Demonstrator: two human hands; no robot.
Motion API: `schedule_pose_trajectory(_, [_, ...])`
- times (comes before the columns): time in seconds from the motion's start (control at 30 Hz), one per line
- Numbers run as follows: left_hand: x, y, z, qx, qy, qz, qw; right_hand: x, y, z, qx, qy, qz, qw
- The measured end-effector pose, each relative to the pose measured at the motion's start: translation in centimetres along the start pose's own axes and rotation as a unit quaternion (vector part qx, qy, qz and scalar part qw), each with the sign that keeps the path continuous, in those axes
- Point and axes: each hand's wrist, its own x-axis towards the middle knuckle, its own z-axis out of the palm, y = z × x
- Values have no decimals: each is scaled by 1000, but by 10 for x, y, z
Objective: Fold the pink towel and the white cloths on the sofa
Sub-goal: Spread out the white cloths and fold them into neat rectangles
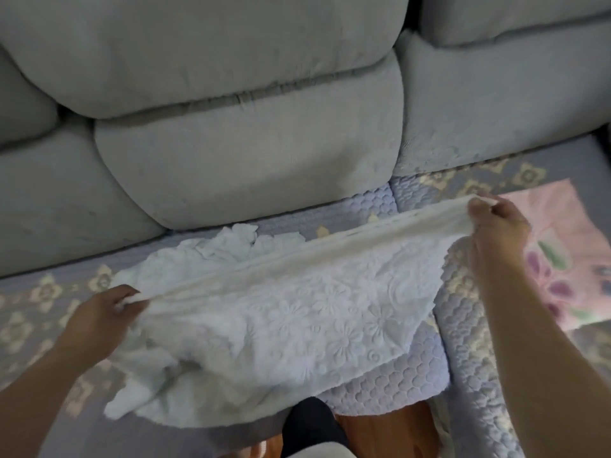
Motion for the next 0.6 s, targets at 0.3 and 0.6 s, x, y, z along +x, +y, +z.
schedule_pose_trajectory(0.3, [-96,-43,-68,-111,-43,2,993,-95,-34,-80,-228,-35,38,972])
schedule_pose_trajectory(0.6, [-86,-179,-135,-43,50,63,996,-304,-61,-66,-259,44,-70,962])
